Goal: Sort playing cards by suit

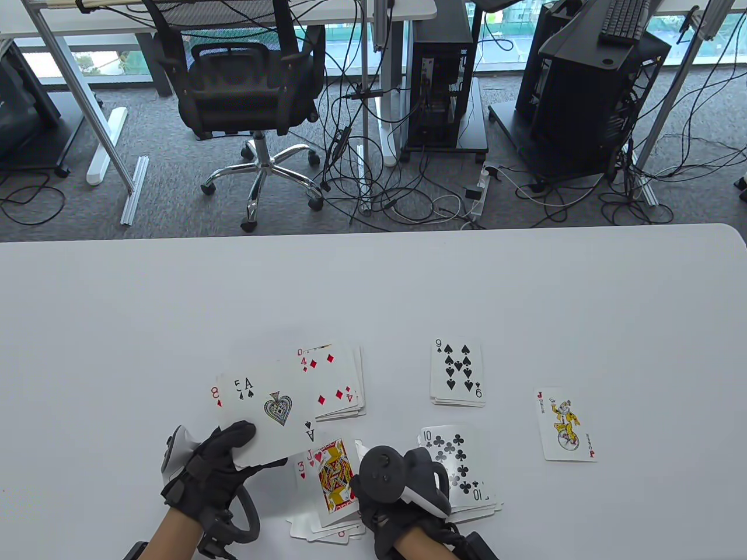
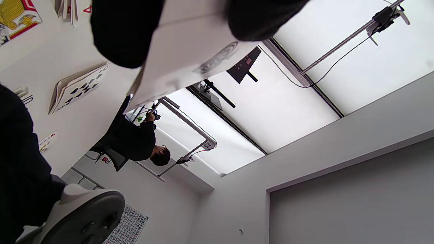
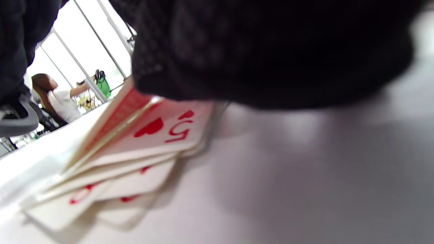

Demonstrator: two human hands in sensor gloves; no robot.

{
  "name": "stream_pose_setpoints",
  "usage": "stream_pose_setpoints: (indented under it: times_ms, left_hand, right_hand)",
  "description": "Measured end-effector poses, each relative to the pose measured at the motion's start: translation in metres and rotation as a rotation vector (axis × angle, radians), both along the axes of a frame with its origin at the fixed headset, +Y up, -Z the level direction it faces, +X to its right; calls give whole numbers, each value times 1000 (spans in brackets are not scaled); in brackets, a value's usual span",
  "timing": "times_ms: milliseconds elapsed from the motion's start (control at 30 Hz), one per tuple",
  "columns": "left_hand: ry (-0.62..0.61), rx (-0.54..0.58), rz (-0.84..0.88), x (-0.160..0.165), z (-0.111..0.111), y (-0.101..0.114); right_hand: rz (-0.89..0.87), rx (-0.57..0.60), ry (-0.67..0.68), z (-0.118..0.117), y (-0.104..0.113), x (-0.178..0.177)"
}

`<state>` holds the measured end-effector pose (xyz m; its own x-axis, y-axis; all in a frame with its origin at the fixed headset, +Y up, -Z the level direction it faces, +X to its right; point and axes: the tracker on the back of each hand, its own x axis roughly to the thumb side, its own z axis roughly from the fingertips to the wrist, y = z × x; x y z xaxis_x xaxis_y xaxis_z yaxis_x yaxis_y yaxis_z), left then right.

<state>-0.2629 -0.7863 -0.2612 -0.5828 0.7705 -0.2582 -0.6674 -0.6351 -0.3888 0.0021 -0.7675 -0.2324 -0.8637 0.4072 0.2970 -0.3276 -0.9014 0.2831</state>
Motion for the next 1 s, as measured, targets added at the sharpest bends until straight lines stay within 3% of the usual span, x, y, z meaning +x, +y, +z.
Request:
stream_pose_setpoints:
  times_ms: [133, 267, 367, 567, 667, 833, 1000]
  left_hand:
    - [-4, -4, -2, 1, 1, 1]
    - [-14, -6, -5, 2, 1, 0]
    - [-26, -11, -10, 3, 1, -1]
    - [-70, -22, -42, 12, 4, -6]
    - [-103, -24, -59, 19, 6, -8]
    - [-153, -25, -80, 28, 10, -11]
    - [-188, -28, -77, 35, 12, -12]
  right_hand:
    - [110, 26, 24, 2, 1, -3]
    - [87, 23, 18, 1, 8, 0]
    - [-34, 49, -9, -1, 15, 7]
    - [-453, 164, -53, -2, 26, 21]
    - [-592, 150, -27, -2, 25, 22]
    - [-685, 70, 20, -1, 17, 14]
    - [-657, 89, 21, 3, 16, 9]
